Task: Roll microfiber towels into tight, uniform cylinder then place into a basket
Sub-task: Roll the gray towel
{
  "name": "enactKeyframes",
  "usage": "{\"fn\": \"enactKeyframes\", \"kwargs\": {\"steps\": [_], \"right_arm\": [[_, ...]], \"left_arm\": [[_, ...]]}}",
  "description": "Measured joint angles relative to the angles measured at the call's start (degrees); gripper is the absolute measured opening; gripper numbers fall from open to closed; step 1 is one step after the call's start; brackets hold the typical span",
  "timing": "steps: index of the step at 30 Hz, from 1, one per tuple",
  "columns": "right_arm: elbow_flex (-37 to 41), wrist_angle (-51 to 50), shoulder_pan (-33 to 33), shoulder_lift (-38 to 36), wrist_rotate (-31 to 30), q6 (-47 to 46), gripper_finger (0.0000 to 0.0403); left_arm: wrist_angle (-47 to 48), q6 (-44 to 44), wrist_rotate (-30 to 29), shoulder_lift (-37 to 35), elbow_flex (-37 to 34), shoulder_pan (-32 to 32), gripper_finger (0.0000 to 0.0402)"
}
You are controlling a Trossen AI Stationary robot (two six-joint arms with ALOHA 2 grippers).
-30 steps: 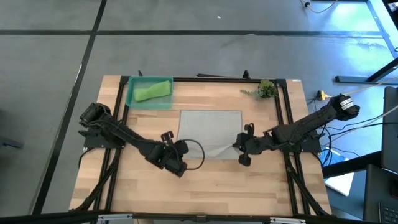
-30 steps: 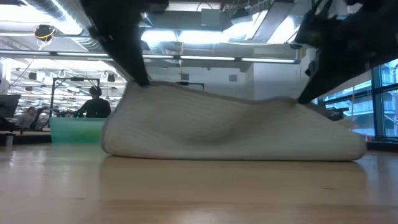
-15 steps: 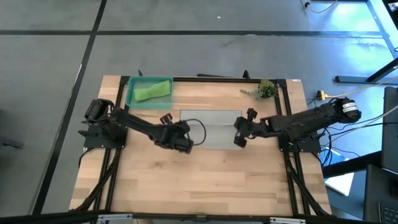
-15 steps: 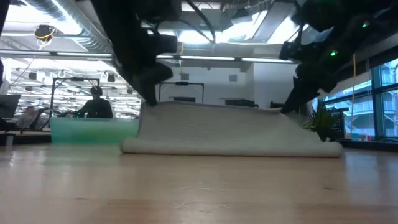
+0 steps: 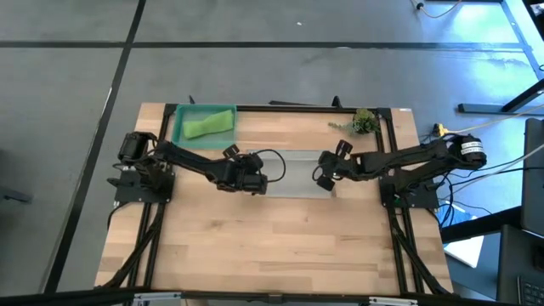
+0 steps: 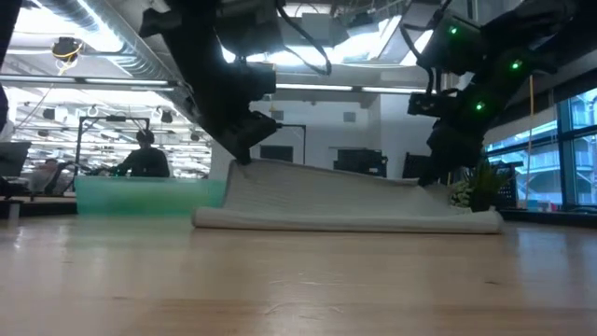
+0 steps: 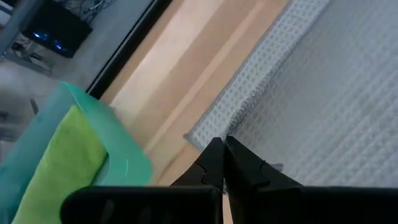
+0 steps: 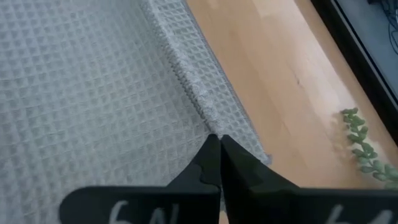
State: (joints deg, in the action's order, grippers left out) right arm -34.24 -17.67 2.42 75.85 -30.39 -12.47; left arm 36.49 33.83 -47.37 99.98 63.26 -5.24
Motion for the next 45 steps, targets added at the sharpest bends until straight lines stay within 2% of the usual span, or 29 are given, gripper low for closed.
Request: {"fn": "enactKeyframes", "kwargs": {"steps": [7,9,15,23,26,29,31,32,40,45], "right_arm": [[0.0,0.2,1.8,0.2,0.4,1.3,0.0024],[0.0,0.2,2.1,0.2,0.4,1.4,0.0033],[0.0,0.3,3.0,0.2,0.4,2.4,0.0066],[-0.4,0.2,4.7,0.2,1.3,1.9,0.0139],[-2.9,0.5,4.7,0.2,12.4,-1.2,0.0158],[-4.0,1.1,3.8,0.2,27.7,-0.3,0.0165],[-4.0,1.2,2.6,0.2,33.3,0.4,0.0167],[-3.7,1.4,2.0,0.2,34.3,0.5,0.0167],[2.3,4.3,-1.8,0.3,33.9,-6.8,0.0167],[5.5,5.5,-2.0,0.3,28.7,-9.2,0.0167]], "left_arm": [[-0.3,0.0,6.1,0.0,0.0,2.5,0.0003],[-0.3,0.0,6.3,0.0,0.0,3.3,0.0009],[-0.1,-0.1,8.1,0.0,0.0,5.6,0.0053],[-0.1,-2.5,8.0,0.0,0.0,7.6,0.0100],[-0.6,-3.0,9.6,0.0,0.0,7.4,0.0101],[-0.7,-6.2,16.3,0.0,0.0,6.3,0.0099],[-0.7,-7.4,19.8,0.0,0.0,5.5,0.0099],[-0.7,-7.6,20.7,0.0,0.0,5.1,0.0100],[-1.8,-7.6,22.2,3.4,0.0,1.9,0.0101],[-3.3,-7.0,22.2,6.8,0.0,0.3,0.0101]]}}
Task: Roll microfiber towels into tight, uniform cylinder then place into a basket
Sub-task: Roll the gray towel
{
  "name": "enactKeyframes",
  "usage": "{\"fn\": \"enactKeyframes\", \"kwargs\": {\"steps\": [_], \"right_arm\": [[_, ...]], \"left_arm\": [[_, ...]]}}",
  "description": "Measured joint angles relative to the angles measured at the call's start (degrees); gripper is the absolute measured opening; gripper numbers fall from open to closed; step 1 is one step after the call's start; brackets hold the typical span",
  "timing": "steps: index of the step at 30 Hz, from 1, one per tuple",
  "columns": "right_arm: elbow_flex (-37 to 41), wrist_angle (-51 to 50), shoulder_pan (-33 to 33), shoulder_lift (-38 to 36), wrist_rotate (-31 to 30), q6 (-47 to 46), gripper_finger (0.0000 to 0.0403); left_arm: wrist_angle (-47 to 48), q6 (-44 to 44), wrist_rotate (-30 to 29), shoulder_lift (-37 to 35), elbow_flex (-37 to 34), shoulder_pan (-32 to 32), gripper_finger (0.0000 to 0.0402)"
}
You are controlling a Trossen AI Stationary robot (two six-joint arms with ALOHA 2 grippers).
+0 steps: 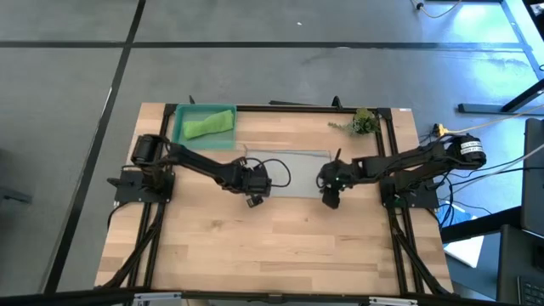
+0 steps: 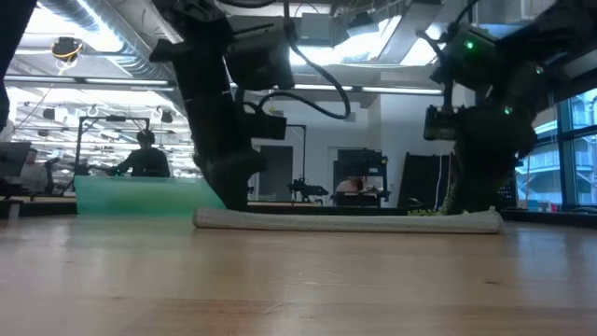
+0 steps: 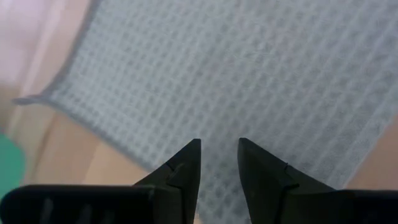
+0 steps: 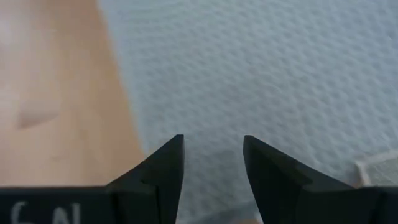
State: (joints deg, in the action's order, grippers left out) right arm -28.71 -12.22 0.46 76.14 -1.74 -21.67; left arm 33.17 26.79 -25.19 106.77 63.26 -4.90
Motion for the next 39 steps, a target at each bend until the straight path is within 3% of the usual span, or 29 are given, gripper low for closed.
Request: {"fn": "enactKeyframes", "kwargs": {"steps": [5,11,15,20,23,27,30,39], "right_arm": [[2.3,0.5,0.8,0.0,-3.6,-0.6,0.0167],[2.9,1.7,2.4,0.0,-10.3,-1.9,0.0167],[2.8,3.1,3.6,0.0,-13.8,0.3,0.0167],[0.8,2.7,4.5,0.0,-19.6,4.0,0.0167],[-2.8,-0.2,4.6,-0.3,-16.7,5.0,0.0167],[-6.4,-2.5,3.2,-0.3,-5.6,5.0,0.0167],[-6.3,-1.6,0.7,-0.1,0.6,3.8,0.0167],[-2.8,-0.6,-2.7,4.0,-0.1,-2.0,0.0167]], "left_arm": [[-1.6,1.1,2.0,1.5,0.1,-2.2,0.0101],[-1.8,8.8,4.5,1.5,0.2,-6.4,0.0100],[-4.7,7.8,8.2,1.4,0.2,-9.0,0.0099],[-5.9,7.1,7.1,-0.6,0.4,-9.5,0.0101],[-4.6,7.0,3.4,-4.5,1.5,-9.4,0.0099],[-0.3,7.1,-4.8,-8.2,1.5,-9.2,0.0100],[2.6,9.3,-5.9,-9.0,1.5,-8.1,0.0101],[1.6,13.6,-3.5,-5.5,-2.8,-4.4,0.0097]]}}
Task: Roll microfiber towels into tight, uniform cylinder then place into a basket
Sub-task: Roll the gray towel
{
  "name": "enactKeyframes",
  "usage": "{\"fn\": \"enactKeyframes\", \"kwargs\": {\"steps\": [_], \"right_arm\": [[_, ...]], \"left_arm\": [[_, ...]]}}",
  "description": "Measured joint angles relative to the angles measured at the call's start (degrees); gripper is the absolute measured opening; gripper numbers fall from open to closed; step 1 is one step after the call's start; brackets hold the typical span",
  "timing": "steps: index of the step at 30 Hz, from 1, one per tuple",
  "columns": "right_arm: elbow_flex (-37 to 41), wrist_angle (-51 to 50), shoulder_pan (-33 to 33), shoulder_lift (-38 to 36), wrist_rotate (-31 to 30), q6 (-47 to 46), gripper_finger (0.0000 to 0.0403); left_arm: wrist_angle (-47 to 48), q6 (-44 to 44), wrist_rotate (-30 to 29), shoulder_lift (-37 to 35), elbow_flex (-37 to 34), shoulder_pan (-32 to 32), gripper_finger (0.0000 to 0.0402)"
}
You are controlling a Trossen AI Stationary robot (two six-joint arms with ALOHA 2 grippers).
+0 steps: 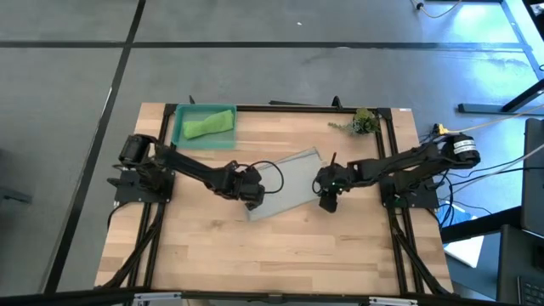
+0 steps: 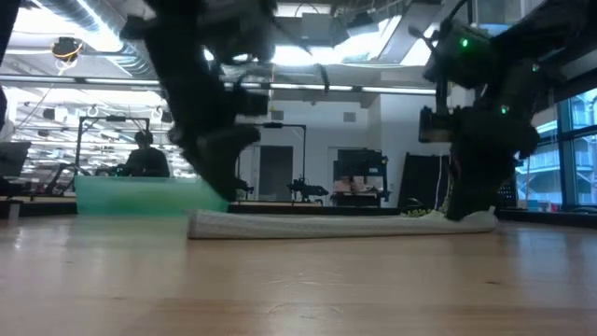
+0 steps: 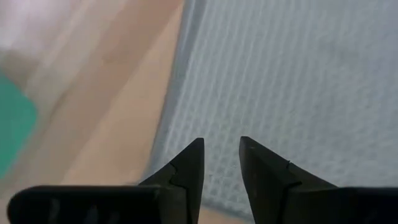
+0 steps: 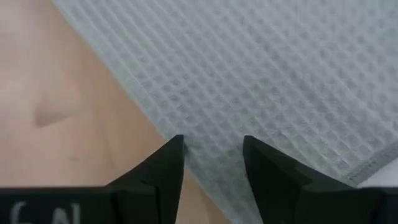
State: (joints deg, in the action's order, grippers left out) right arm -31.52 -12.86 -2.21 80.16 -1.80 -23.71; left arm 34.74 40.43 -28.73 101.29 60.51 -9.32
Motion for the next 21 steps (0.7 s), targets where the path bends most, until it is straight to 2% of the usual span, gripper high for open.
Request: {"fn": "enactKeyframes", "kwargs": {"steps": [2,9,17,21], "right_arm": [[0.4,0.3,0.0,1.2,-0.5,0.0,0.0167],[0.3,1.3,1.0,3.4,-8.1,1.5,0.0167],[0.4,1.5,4.6,3.5,-14.5,4.1,0.0167],[0.4,2.0,6.1,3.4,-17.9,5.9,0.0167]], "left_arm": [[-0.7,0.1,1.8,0.9,-1.3,0.4,0.0097],[-7.5,2.8,8.8,1.3,-5.1,0.2,0.0097],[-12.4,5.7,12.6,1.4,-5.4,-5.1,0.0097],[-15.8,2.4,14.2,1.6,-5.2,-6.6,0.0097]]}}
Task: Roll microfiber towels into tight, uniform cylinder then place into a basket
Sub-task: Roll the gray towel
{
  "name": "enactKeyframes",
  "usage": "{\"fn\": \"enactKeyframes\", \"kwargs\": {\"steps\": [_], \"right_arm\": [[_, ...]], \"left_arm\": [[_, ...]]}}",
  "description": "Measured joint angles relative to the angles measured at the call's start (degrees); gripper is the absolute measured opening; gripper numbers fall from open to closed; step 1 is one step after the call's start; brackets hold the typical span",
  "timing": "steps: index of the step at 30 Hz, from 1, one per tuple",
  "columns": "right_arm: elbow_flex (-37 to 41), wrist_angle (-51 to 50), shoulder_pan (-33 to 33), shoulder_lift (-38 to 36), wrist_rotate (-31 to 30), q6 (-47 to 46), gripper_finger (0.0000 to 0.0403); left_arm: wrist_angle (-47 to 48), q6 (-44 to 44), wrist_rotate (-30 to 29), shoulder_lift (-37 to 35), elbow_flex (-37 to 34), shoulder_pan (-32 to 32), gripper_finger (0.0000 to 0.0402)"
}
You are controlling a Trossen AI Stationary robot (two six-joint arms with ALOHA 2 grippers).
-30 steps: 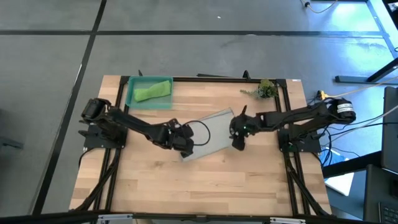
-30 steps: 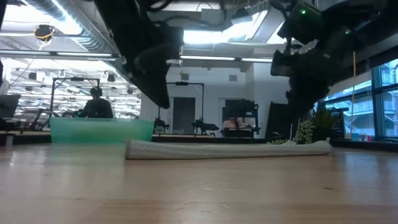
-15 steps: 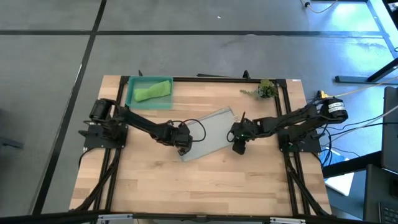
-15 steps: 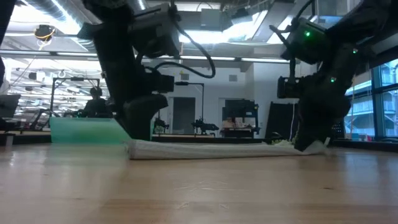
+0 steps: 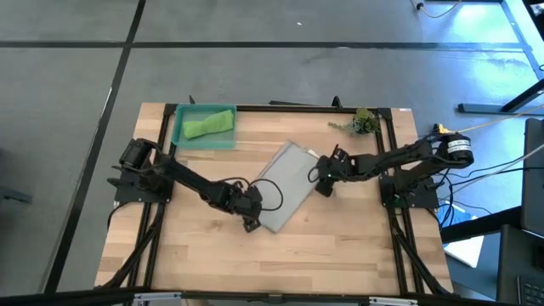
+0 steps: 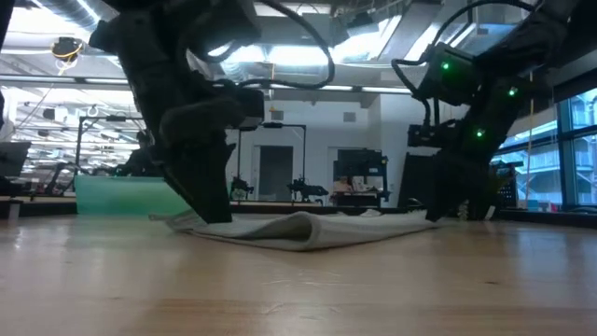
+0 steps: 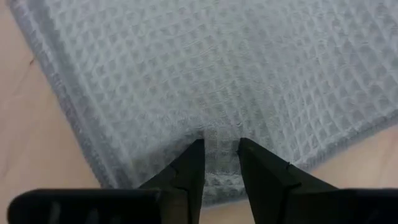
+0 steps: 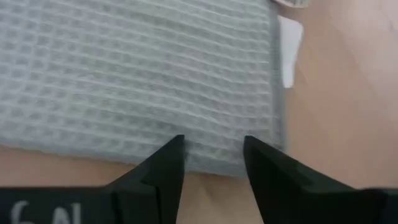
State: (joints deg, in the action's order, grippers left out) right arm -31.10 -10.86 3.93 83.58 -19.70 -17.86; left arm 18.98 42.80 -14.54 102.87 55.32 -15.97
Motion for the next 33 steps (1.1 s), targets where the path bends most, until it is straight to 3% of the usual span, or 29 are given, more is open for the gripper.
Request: {"fn": "enactKeyframes", "kwargs": {"steps": [3,6,11,14,23,33], "right_arm": [[-1.3,-2.0,0.1,-1.3,-0.2,3.3,0.0167],[-3.8,-4.3,-0.9,-3.6,1.1,3.2,0.0167],[-5.1,-1.3,-4.2,-5.5,12.3,3.1,0.0167],[-4.1,3.4,-6.1,-4.2,15.7,3.2,0.0167],[-3.0,7.6,-6.9,4.2,16.3,3.2,0.0167],[-3.2,9.9,-4.8,8.2,12.0,7.7,0.0167]], "left_arm": [[2.9,-2.7,-2.1,-1.5,1.9,0.0,0.0097],[6.4,-4.4,-7.9,-4.4,4.6,0.2,0.0097],[9.3,-5.8,-15.2,-6.7,4.8,1.1,0.0097],[9.2,-5.5,-15.5,-5.8,3.7,1.9,0.0097],[7.0,-2.6,-10.5,0.2,0.8,3.3,0.0097],[5.4,1.9,-8.4,2.3,1.1,-1.0,0.0097]]}}
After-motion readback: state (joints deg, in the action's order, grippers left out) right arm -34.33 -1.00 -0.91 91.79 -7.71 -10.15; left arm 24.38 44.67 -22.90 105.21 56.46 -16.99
